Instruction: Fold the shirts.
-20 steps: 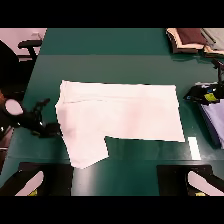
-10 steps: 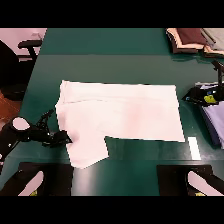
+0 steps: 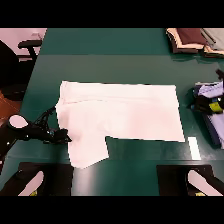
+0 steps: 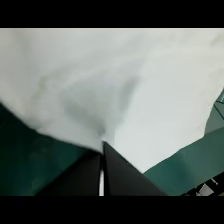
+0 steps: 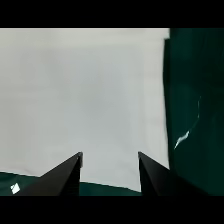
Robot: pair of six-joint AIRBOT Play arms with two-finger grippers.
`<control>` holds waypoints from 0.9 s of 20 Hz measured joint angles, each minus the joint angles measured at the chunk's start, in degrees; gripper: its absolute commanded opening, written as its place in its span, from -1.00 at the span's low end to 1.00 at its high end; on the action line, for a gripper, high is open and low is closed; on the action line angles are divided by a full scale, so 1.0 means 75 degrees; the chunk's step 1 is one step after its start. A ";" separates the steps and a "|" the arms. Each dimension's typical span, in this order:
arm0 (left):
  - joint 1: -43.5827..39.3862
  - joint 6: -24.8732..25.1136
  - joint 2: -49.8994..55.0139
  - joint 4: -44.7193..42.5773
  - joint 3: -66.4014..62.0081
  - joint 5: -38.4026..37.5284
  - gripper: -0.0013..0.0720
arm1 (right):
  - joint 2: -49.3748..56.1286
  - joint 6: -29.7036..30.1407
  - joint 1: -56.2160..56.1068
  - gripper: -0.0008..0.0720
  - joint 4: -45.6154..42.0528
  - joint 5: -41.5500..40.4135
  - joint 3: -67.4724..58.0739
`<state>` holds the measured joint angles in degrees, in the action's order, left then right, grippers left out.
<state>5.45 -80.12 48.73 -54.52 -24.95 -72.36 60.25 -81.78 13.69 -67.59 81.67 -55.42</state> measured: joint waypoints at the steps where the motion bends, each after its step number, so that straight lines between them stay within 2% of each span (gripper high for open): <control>1: -0.0003 0.0023 0.0000 0.0023 -0.0114 -0.0052 -0.88 | -0.0105 0.0050 0.0370 0.57 -0.0006 0.0064 0.0379; 7: -0.0003 0.0119 0.0000 0.0061 -0.0493 -0.0181 -0.88 | -0.0017 0.0192 0.2057 0.53 0.0073 -0.0076 0.2591; 8: 0.0000 0.0125 0.0000 0.0064 -0.0510 -0.0187 -0.88 | 0.0119 0.0210 0.2142 0.46 0.0201 -0.0219 0.2836; 9: -0.0003 0.0128 0.0000 0.0067 -0.0525 -0.0192 -0.88 | 0.0256 0.0227 0.2177 0.25 0.0344 -0.0379 0.3005; 11: -0.0003 0.0134 -0.0003 0.0070 -0.0542 -0.0201 -0.88 | 0.0539 0.0233 0.2087 0.06 0.0694 -0.0466 0.3177; 12: -0.0003 0.0140 0.0000 0.0070 -0.0551 -0.0207 -0.88 | 0.0667 0.0242 0.1947 -0.34 0.0775 -0.0571 0.3177; 14: -0.0003 0.0163 -0.0006 0.0047 -0.0618 -0.0256 -0.89 | 0.0868 0.0265 0.1600 -0.88 0.0761 -0.0810 0.3069; 18: -0.0003 0.0175 -0.0271 -0.0332 -0.0944 -0.0711 -0.89 | 0.0682 0.0277 0.0845 -0.93 0.0076 -0.0845 0.2576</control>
<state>5.43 -78.81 46.70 -57.01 -32.03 -77.69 65.36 -79.70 20.03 -67.02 75.33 -36.10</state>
